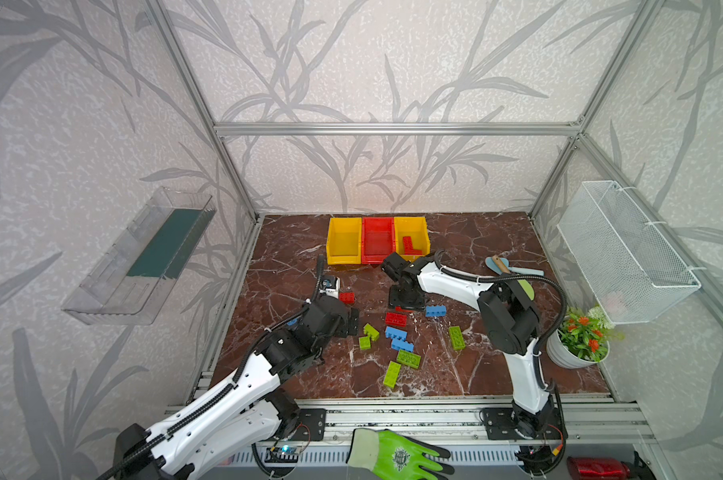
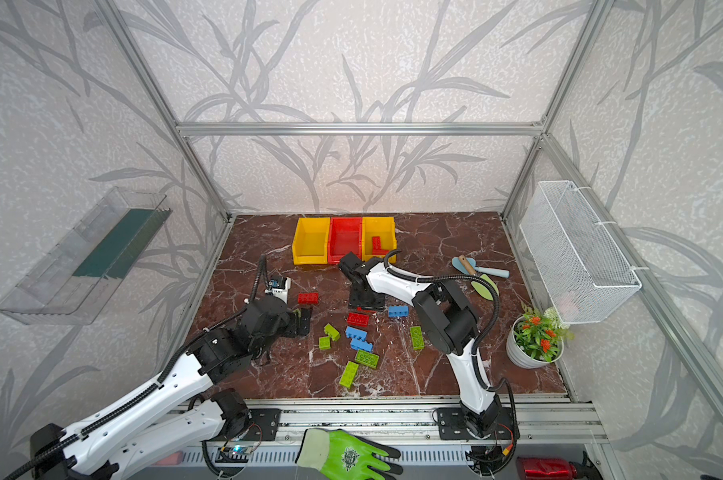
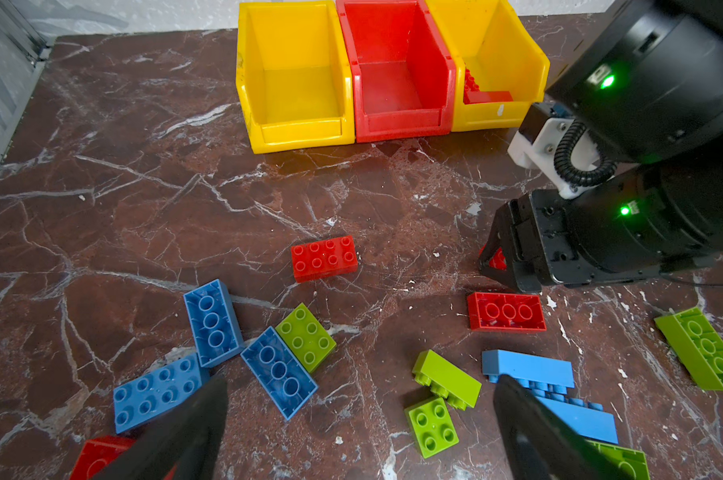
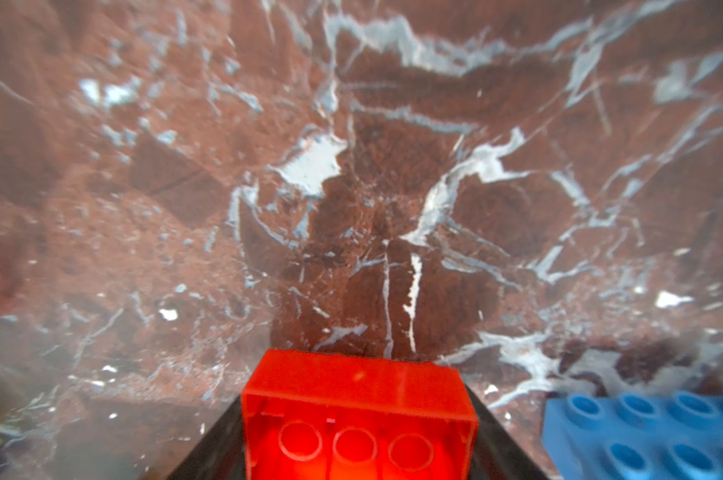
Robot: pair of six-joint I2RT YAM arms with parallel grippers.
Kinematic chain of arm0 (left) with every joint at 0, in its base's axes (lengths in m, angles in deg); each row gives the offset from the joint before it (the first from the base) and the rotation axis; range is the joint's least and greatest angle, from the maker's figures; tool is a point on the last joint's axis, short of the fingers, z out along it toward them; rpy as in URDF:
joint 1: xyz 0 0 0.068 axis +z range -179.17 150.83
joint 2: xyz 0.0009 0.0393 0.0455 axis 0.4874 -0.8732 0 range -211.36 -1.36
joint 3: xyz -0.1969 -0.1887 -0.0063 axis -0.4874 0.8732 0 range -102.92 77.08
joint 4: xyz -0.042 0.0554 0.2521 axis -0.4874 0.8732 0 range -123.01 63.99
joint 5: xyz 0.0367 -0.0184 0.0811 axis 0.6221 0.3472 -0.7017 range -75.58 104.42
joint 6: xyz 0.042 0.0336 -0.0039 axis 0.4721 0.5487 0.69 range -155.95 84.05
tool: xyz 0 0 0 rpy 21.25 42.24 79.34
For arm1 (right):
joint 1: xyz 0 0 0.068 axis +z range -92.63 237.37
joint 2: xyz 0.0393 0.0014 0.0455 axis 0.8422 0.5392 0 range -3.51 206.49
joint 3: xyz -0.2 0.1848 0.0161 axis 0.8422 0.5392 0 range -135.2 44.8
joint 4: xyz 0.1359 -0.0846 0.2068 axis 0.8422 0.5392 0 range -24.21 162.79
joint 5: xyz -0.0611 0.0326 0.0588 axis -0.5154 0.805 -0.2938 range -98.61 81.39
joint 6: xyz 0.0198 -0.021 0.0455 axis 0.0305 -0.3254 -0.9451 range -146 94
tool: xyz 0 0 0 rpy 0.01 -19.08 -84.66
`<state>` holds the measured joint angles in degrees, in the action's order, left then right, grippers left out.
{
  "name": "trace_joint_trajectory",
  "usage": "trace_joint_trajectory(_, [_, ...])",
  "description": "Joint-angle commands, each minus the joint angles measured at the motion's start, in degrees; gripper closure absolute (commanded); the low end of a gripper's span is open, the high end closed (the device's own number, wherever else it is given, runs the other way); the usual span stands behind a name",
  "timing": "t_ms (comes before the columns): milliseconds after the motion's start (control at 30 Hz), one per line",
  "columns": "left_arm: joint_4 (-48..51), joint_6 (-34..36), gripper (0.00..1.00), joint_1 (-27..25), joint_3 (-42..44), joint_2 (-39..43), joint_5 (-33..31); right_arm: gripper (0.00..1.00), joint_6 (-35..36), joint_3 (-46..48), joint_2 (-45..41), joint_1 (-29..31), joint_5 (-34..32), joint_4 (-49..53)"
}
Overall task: Sort the legos into containers by color
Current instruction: 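Carry the red brick with the right gripper into the yellow bin and release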
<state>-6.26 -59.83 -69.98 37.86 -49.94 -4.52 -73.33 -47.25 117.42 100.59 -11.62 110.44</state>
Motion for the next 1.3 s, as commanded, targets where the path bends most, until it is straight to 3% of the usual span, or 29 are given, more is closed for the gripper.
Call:
trace_joint_trajectory(0, [-2.91,2.56,0.01,2.04,-2.16,-1.38,3.54,0.56,2.91,-4.66,-0.91,-0.47,-2.4,3.5])
trace_joint_trajectory(333, [-8.68,5.6,0.01,6.18,-9.08,-14.24,7.21,0.57,16.91,-24.19,3.87,-7.2,-7.71,8.7])
trace_joint_trajectory(600, [-5.26,6.92,0.01,9.07,-24.84,-29.63,8.17,0.56,25.53,-43.68,14.83,-11.65,-7.98,10.09])
trace_joint_trajectory(800, [-4.73,6.83,0.01,10.8,-30.33,-35.79,9.31,0.56,27.04,-58.25,24.36,-13.57,-7.64,13.71])
trace_joint_trajectory(1267, [-2.3,5.35,0.01,11.37,-34.27,-39.31,7.8,0.55,28.74,-58.42,27.17,-17.91,-4.38,9.39])
